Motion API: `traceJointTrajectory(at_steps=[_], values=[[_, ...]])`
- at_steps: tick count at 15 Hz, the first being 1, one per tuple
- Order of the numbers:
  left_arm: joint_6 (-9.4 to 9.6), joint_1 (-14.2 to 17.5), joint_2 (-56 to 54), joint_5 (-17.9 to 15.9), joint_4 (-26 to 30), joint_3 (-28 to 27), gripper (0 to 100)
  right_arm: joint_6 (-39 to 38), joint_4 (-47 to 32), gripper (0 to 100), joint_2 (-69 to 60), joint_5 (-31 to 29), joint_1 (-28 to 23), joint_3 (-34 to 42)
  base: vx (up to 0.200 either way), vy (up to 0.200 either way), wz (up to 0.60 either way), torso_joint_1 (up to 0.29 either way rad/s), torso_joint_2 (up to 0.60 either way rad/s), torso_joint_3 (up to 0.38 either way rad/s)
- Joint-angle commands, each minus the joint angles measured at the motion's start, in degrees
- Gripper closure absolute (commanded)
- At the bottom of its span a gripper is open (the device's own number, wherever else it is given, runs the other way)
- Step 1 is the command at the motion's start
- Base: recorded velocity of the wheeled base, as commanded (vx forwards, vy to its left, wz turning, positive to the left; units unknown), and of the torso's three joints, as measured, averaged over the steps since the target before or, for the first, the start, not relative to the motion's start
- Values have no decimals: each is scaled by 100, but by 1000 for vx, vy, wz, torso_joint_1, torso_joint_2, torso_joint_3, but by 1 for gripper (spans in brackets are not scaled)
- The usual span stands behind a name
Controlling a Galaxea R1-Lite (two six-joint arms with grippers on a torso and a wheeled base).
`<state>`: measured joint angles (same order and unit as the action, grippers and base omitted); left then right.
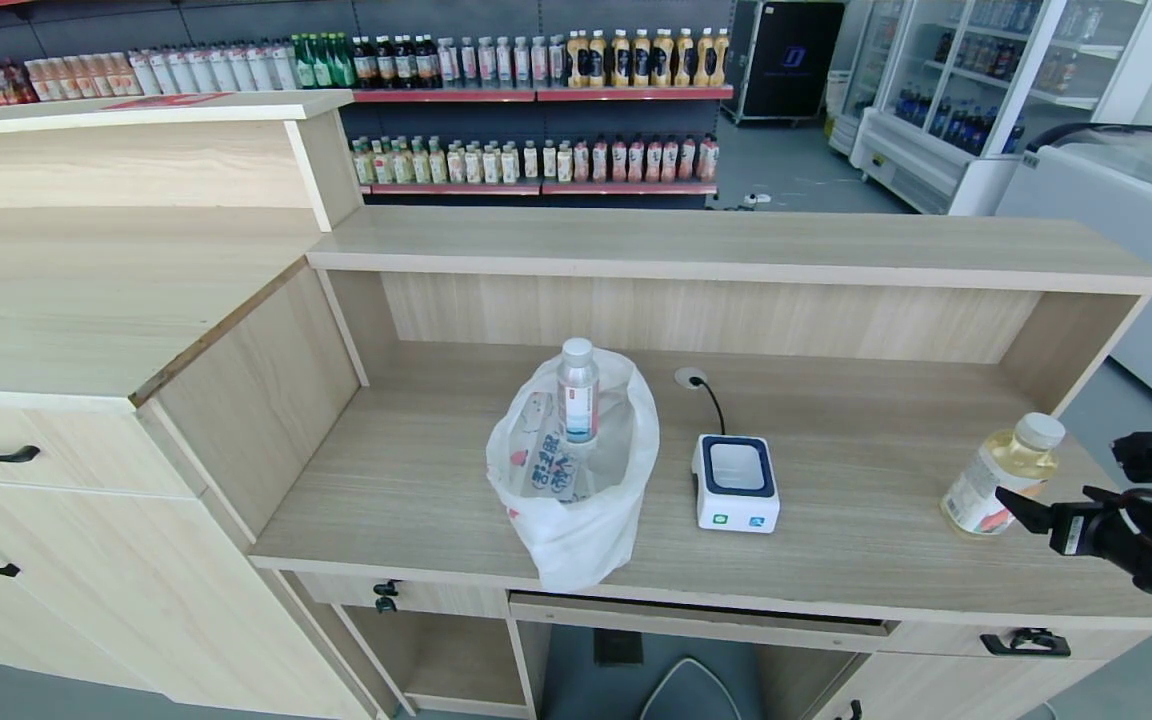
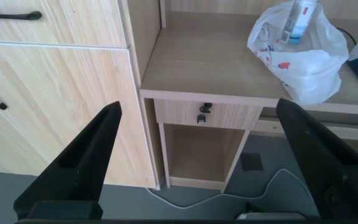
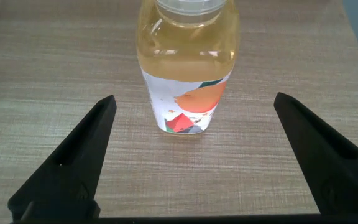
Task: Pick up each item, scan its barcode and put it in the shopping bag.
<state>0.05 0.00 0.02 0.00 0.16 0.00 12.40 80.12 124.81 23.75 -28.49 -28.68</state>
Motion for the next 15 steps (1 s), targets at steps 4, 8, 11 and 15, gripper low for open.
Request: traceJointTrajectory(at_steps=[4, 8, 11, 15], values=[[-5, 0, -2, 0, 2, 0, 0, 158, -49, 0, 422, -142, 203, -612, 0, 0, 0, 0, 0, 0], [4, 0, -2, 0, 2, 0, 0, 149, -172, 0, 676, -239, 450, -937, 0, 0, 0, 0, 0, 0], [-5, 0, -2, 0, 2, 0, 0, 131, -163, 0, 782, -380, 564, -1051, 0, 0, 0, 0, 0, 0], [-5, 0, -2, 0, 2, 0, 0, 123, -207, 0, 914, -380, 590, -1218, 0, 0, 0, 0, 0, 0]])
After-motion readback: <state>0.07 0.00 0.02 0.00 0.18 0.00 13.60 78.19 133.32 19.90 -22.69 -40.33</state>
